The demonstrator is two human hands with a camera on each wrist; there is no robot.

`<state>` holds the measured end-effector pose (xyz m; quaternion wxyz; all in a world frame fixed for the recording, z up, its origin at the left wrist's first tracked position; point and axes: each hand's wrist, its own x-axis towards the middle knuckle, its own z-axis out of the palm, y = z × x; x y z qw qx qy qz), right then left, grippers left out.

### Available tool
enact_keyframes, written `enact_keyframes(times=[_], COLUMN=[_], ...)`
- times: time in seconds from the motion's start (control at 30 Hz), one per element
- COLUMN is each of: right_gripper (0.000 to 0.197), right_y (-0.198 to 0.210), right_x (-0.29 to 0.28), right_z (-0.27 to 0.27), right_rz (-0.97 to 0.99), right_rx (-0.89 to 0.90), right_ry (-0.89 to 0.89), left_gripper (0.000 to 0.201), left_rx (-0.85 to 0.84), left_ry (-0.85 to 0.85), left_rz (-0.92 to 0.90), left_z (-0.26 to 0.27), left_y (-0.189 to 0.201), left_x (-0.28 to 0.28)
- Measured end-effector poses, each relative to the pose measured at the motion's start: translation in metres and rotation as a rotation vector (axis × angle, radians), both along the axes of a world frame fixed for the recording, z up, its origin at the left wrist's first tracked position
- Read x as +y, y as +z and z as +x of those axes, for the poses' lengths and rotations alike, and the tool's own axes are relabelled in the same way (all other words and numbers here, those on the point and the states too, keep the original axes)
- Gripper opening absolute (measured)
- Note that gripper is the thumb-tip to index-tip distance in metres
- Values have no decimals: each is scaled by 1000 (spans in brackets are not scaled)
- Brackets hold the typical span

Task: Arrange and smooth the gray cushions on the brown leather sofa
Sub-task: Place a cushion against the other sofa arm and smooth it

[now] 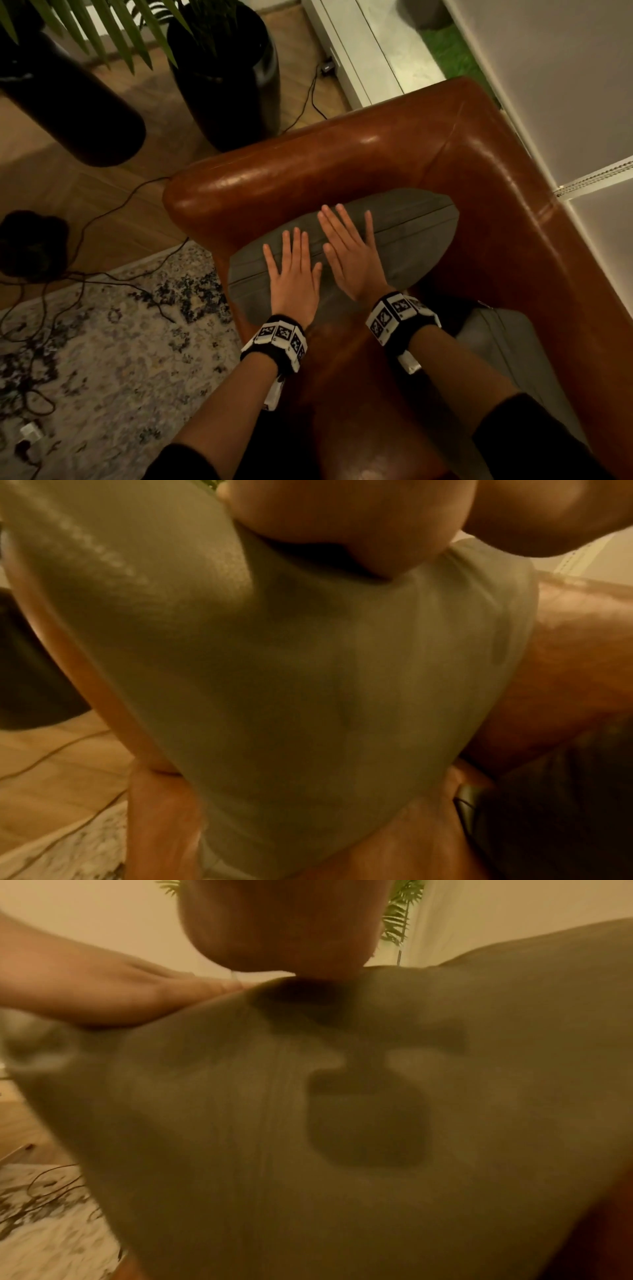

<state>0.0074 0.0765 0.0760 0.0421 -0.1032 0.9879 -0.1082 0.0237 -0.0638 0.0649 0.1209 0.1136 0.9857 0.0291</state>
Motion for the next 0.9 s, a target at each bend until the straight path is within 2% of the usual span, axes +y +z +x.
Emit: enact_keyframes(times=[0.1,0.2,0.37,0.53,0.7,0.83,0.9], right_gripper=[55,54,55,54,56,57,57], right_y=[-12,-17,-11,-7,-5,-7,-6], right_x=[-3,8,81,146,152,152,154], right_z=[-9,-11,-15,-17,-18,-16,-15], right_rz=[86,117,103,188,193,189,172], right_rx=[-98,-109,-50,-75,-54,-48,-49], right_ry=[47,44,-60,-300,-319,-332,-326], left_gripper=[63,62,63,62,61,57,56], left_rx=[-3,11,-16,-44,-3,-101,-128], left_ry=[-9,-18,-5,-7,52,-150,-123], left_rz=[10,35,85,80,160,217,156], left_z=[1,-3,-5,-3,-14,-29,-33], left_y=[1,0,2,4,24,28,22], left_x=[1,-3,-3,-3,20,47,35])
